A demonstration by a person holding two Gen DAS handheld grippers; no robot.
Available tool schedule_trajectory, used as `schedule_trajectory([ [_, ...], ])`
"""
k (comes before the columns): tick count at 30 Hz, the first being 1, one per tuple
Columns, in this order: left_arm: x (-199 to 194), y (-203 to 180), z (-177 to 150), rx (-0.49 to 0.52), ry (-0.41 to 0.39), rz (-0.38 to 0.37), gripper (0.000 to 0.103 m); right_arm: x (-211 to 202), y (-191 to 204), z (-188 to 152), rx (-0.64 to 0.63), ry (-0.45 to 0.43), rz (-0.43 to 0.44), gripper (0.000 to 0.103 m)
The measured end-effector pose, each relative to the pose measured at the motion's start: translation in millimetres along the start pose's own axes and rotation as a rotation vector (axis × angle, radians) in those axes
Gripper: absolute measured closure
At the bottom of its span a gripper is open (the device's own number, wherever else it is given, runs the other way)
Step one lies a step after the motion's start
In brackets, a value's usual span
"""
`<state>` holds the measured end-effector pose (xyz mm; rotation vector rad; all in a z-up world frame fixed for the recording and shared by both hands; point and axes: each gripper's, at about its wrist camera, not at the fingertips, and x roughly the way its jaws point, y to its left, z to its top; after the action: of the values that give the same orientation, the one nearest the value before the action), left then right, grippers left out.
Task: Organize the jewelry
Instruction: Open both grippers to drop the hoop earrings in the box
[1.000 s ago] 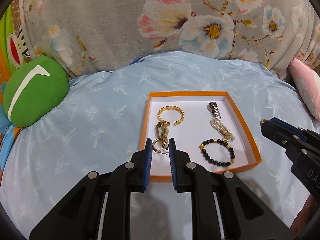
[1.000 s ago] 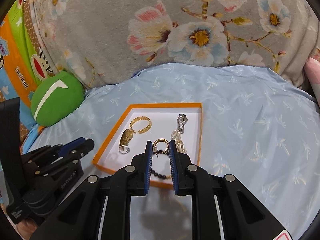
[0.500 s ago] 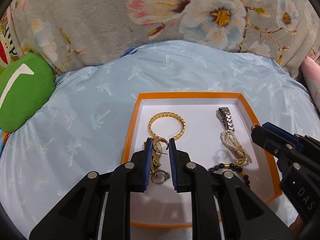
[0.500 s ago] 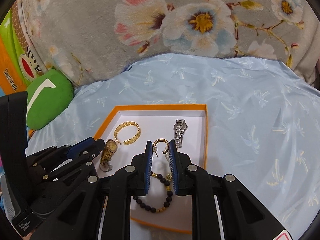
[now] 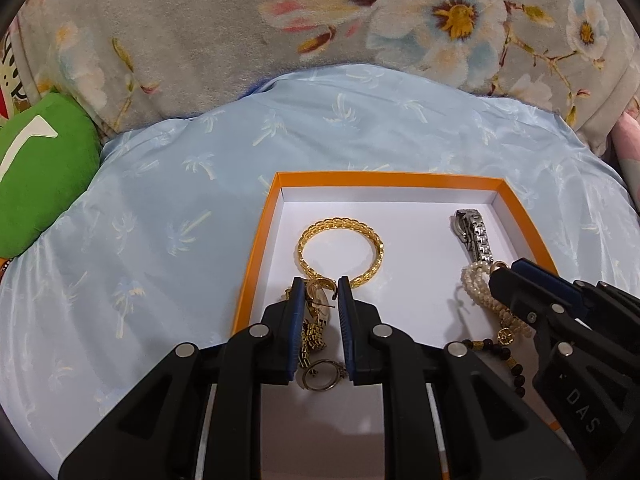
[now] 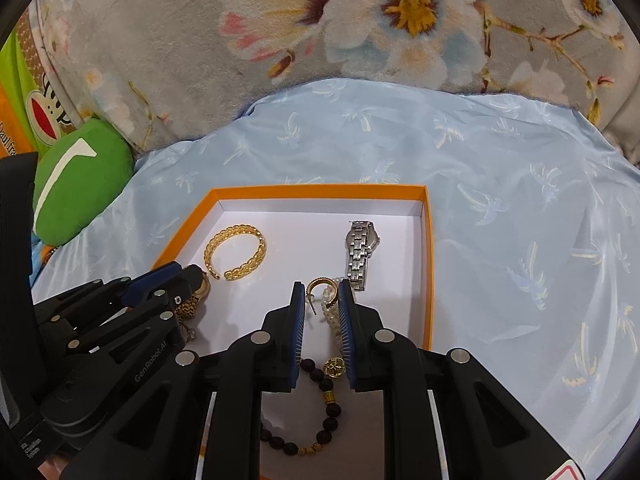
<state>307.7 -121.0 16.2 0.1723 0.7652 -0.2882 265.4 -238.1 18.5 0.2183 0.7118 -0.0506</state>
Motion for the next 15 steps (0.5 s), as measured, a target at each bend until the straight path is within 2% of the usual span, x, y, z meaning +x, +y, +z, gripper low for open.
schedule_trajectory([
  [15,7.0,-0.7,-1.3,0.001,0.015,0.001,0.086,-1.2,0.1,-0.2,-0.009,-0.018,-0.025,0.084],
])
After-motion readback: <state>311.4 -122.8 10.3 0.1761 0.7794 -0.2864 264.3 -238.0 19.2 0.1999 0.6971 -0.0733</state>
